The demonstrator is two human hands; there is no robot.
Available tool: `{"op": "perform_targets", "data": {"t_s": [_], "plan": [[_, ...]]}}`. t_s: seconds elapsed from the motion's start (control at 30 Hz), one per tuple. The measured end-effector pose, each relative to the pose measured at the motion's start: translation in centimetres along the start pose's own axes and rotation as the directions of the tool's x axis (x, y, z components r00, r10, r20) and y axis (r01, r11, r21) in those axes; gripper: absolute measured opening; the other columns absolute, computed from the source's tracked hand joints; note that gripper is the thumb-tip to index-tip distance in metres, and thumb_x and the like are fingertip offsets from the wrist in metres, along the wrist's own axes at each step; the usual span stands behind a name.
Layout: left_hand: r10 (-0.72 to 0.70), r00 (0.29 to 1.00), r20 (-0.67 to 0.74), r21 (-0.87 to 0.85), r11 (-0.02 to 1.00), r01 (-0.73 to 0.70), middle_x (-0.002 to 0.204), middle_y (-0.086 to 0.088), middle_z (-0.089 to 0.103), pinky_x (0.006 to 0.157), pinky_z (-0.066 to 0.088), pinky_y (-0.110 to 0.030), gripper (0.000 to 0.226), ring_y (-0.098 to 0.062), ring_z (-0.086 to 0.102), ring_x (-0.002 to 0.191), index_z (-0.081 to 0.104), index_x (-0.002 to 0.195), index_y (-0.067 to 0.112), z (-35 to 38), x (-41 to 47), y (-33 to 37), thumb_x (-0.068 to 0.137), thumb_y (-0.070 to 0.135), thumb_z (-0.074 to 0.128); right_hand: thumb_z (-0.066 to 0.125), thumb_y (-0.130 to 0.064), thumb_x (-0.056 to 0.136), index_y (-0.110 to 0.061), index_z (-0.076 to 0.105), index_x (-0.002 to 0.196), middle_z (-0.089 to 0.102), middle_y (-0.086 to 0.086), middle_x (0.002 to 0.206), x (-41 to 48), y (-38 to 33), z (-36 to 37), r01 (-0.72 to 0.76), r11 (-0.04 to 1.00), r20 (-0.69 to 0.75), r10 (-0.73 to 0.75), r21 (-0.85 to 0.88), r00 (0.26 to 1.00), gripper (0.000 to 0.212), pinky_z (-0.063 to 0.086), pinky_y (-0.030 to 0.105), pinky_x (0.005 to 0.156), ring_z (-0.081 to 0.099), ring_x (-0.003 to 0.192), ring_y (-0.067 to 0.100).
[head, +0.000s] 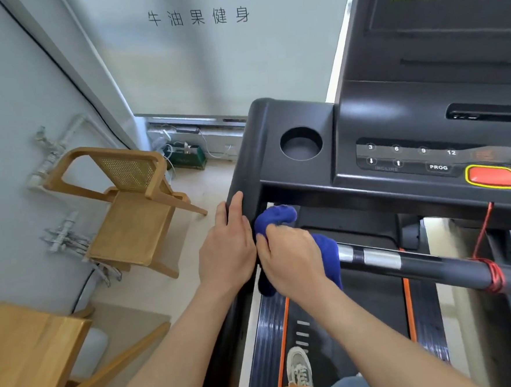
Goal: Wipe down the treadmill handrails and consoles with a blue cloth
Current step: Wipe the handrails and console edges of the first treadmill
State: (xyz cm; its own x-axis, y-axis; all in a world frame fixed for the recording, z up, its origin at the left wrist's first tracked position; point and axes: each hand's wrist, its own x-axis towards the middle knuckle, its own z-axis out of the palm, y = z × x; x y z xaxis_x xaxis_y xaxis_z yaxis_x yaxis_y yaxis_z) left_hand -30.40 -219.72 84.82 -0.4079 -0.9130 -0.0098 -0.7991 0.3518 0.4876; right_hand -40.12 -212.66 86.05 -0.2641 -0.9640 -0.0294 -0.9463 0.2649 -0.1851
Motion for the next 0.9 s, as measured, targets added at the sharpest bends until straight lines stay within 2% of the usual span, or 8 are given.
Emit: {"op": "perform_targets", "data": {"t_s": [0.07,0.2,0.37,0.47,0.6,0.67,0.8,0.9], "plan": [[-0.001,1.0,-0.011,-0.005,1.0,0.001,0.153,-0.006,0.031,0.084,0.047,-0.049,0.048,-0.036,0.053,0.117,0.024,0.149,0.029,0.1,0.0,0.0,0.101,0.03,0.031,0.046,-0.016,0.093,-0.013,0.053,0.071,0.062,0.004,0.069,0.4,0.1,-0.4,-0.014,0.995,-0.005,0.014,0.104,1.0,0.023,0.044,0.033,0.056,0.058,0.059,0.029],[0.019,1.0,-0.007,-0.012,1.0,-0.02,0.153,-0.008,0.031,0.081,0.048,-0.049,0.05,-0.038,0.055,0.113,0.024,0.149,0.029,-0.1,0.0,0.0,0.099,0.035,0.023,0.031,-0.015,0.1,-0.009,0.06,0.103,0.06,0.011,0.109,4.1,-0.9,-0.6,-0.109,0.974,0.103,0.09,0.198,0.991,0.03,0.038,0.035,0.064,0.059,0.098,0.034],[-0.004,1.0,-0.008,0.005,1.0,0.004,0.154,-0.008,0.029,0.078,0.048,-0.049,0.048,-0.04,0.058,0.105,0.023,0.149,0.029,0.0,0.2,-0.1,0.101,0.03,0.03,0.032,-0.004,0.077,-0.008,0.053,0.055,0.049,0.01,0.056,0.7,0.2,0.8,0.208,0.978,-0.112,-0.209,-0.018,0.971,0.03,0.021,0.027,0.039,0.048,0.043,0.028],[0.003,1.0,-0.003,-0.022,1.0,-0.003,0.154,-0.005,0.03,0.08,0.048,-0.047,0.048,-0.037,0.057,0.109,0.024,0.149,0.03,-0.1,0.1,-0.1,0.101,0.03,0.029,0.028,-0.008,0.093,-0.003,0.056,0.083,0.053,0.013,0.08,1.7,-0.2,-0.1,0.165,0.984,-0.017,-0.165,0.067,0.986,0.03,0.039,0.037,0.05,0.051,0.06,0.032],[0.005,1.0,-0.015,-0.047,0.999,-0.005,0.151,0.003,0.035,0.082,0.048,-0.047,0.048,-0.032,0.055,0.113,0.026,0.147,0.033,-0.3,0.1,-0.3,0.1,0.026,0.031,0.005,-0.042,0.096,-0.013,0.048,0.096,0.047,0.001,0.078,1.9,0.3,0.6,0.078,0.997,-0.005,-0.078,0.028,0.997,0.052,0.031,0.036,0.058,0.046,0.064,0.027],[0.015,1.0,-0.025,-0.051,0.999,-0.016,0.149,0.003,0.037,0.081,0.048,-0.047,0.048,-0.032,0.057,0.11,0.028,0.147,0.032,-0.5,0.0,0.0,0.1,0.024,0.032,0.017,-0.054,0.094,-0.017,0.047,0.087,0.049,-0.001,0.075,0.8,1.6,1.4,0.103,0.995,-0.035,-0.103,0.007,0.994,0.049,0.03,0.035,0.059,0.046,0.062,0.025],[0.048,0.998,-0.051,-0.018,0.999,-0.049,0.144,-0.002,0.041,0.077,0.048,-0.049,0.047,-0.036,0.058,0.102,0.029,0.147,0.027,-0.4,-0.2,0.0,0.1,0.023,0.032,0.074,-0.054,0.067,-0.012,0.06,0.098,0.06,0.003,0.077,-1.5,6.1,1.0,0.137,0.973,0.093,-0.122,-0.186,0.988,0.055,0.04,0.033,0.058,0.061,0.064,0.026],[0.12,0.99,-0.077,-0.004,0.993,-0.121,0.133,-0.008,0.045,0.069,0.05,-0.05,0.048,-0.038,0.059,0.09,0.029,0.145,0.023,0.0,0.1,-0.3,0.097,0.028,0.025,0.065,-0.046,0.079,-0.015,0.047,0.116,0.063,0.002,0.101,-2.3,8.3,-0.9,-0.009,0.964,0.269,0.084,-0.267,0.959,0.052,0.035,0.035,0.072,0.064,0.093,0.025]]}}
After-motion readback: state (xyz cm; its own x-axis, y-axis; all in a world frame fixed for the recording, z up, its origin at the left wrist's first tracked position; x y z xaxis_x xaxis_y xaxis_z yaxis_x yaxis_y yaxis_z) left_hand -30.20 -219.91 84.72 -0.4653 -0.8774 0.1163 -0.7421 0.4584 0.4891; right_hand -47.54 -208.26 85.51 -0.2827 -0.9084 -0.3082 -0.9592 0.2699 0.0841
